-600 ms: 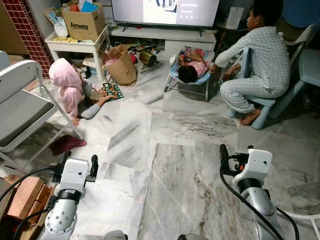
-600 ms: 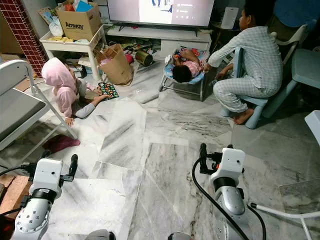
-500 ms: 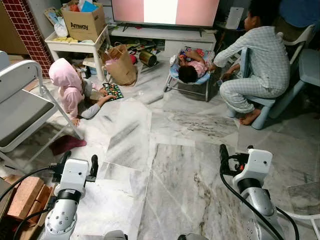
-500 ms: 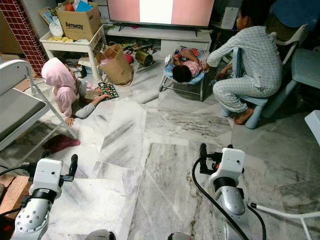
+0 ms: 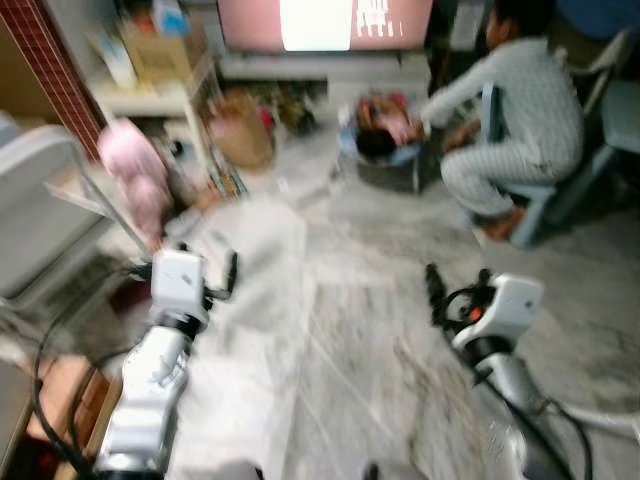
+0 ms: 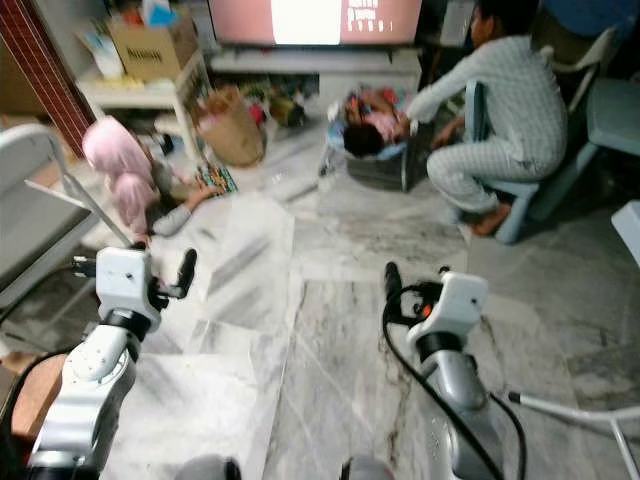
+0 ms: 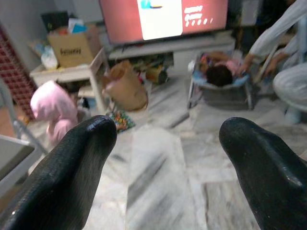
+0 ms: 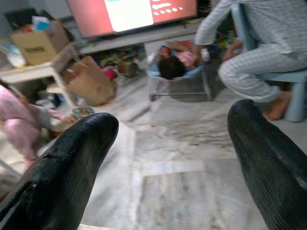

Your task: Restocking fridge

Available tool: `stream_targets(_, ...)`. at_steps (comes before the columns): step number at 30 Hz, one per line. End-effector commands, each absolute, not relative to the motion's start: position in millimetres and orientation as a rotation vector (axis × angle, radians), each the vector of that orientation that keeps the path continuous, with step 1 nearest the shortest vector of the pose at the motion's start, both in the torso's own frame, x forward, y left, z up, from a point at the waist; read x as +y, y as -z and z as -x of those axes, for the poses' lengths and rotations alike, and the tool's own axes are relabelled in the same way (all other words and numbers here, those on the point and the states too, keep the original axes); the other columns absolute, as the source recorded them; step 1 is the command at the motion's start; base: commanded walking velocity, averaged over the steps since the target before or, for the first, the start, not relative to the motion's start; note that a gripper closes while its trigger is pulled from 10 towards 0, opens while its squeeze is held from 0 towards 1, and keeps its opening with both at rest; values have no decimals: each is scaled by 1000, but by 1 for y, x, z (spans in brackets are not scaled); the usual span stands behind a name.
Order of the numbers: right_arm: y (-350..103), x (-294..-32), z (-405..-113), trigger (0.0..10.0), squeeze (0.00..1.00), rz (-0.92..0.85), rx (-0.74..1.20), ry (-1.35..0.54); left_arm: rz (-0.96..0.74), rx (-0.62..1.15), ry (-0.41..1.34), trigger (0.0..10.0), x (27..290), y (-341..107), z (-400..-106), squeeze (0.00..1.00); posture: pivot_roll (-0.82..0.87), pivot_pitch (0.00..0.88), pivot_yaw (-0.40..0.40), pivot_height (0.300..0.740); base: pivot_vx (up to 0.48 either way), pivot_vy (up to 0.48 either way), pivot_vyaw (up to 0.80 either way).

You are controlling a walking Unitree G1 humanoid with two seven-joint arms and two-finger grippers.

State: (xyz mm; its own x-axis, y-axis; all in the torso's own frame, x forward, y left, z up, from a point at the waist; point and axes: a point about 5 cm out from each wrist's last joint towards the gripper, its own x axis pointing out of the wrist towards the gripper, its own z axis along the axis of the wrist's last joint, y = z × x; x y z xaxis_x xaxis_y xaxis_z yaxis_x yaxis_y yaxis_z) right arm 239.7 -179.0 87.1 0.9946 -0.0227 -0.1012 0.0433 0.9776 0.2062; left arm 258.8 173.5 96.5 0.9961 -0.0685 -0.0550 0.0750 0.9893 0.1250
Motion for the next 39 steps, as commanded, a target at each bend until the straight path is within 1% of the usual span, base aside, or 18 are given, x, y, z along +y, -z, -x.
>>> stream_targets(1,-98,-172,-244,10000,0,-224,61,-4,-177,38,32,10000,182,-104,-258,0,20,54,30,740,0,0,0)
stream_targets(2,-97,-175,-243,10000,0,-196,68,6,-173,46,14,10000,185,-103,-255,0,19,53,31,740,0,0,0)
stream_targets(4,-92,-180,-240,6549,0,-170,93,28,-150,65,-6,10000,188,-99,-253,0,27,53,20,740,0,0,0)
stream_targets(5,-91,-180,-239,0,0,-208,89,18,-146,43,-29,10000,191,-102,-255,925,31,55,7,740,0,0,0)
stream_targets(6,-90,-179,-241,0,0,-184,103,9,-159,46,-38,10000,192,-103,-256,894,34,59,-7,740,0,0,0)
stream_targets(8,-89,-177,-243,0,0,-188,116,-4,-162,78,-80,10000,200,-99,-251,898,37,67,-11,740,0,0,0)
stream_targets(9,-88,-177,-243,0,0,-181,125,-11,-136,107,-113,10000,204,-95,-247,839,40,67,-17,740,0,0,0)
stream_targets(10,-88,-177,-242,0,0,-179,132,-20,-156,103,-95,10000,202,-95,-245,749,42,66,-20,740,0,0,0)
stream_targets(11,-89,-176,-242,10000,0,-178,126,-25,-144,102,-82,10000,200,-95,-244,620,44,62,-25,740,0,0,0)
stream_targets(12,-91,-175,-243,10000,1000,-189,116,-23,-127,98,-78,10000,200,-95,-245,675,46,62,-26,740,0,0,0)
stream_targets(13,-93,-175,-245,10000,1000,-185,105,-19,-137,87,-81,10000,200,-97,-246,1000,52,57,-25,740,0,0,0)
stream_targets(19,-95,-165,-246,10000,1000,-206,92,-31,-184,94,-112,10000,208,-98,-245,1000,56,51,-13,740,0,0,0)
stream_targets(22,-96,-162,-251,10000,1000,-224,79,-55,-205,59,-133,10000,207,-105,-258,1000,70,31,-22,740,0,0,0)
stream_targets(23,-105,-155,-253,10000,110,-196,34,-124,-219,57,-129,10000,206,-107,-261,1000,66,33,-28,740,0,0,800)
stream_targets(24,-110,-149,-252,10000,0,-168,7,-171,-230,63,-106,10000,203,-106,-260,486,63,36,-25,740,0,0,788)
stream_targets(25,-110,-150,-253,10000,0,-166,12,-155,-215,86,-94,10000,201,-102,-257,0,62,44,-25,740,0,0,788)
stream_targets(31,-98,-157,-247,10000,0,-206,63,-129,-216,158,-137,10000,200,-88,-242,0,68,61,-16,740,0,0,792)
stream_targets(39,-101,-155,-251,10000,0,-224,54,-133,-224,148,-144,10000,199,-91,-247,0,68,57,-23,740,-240,331,800)
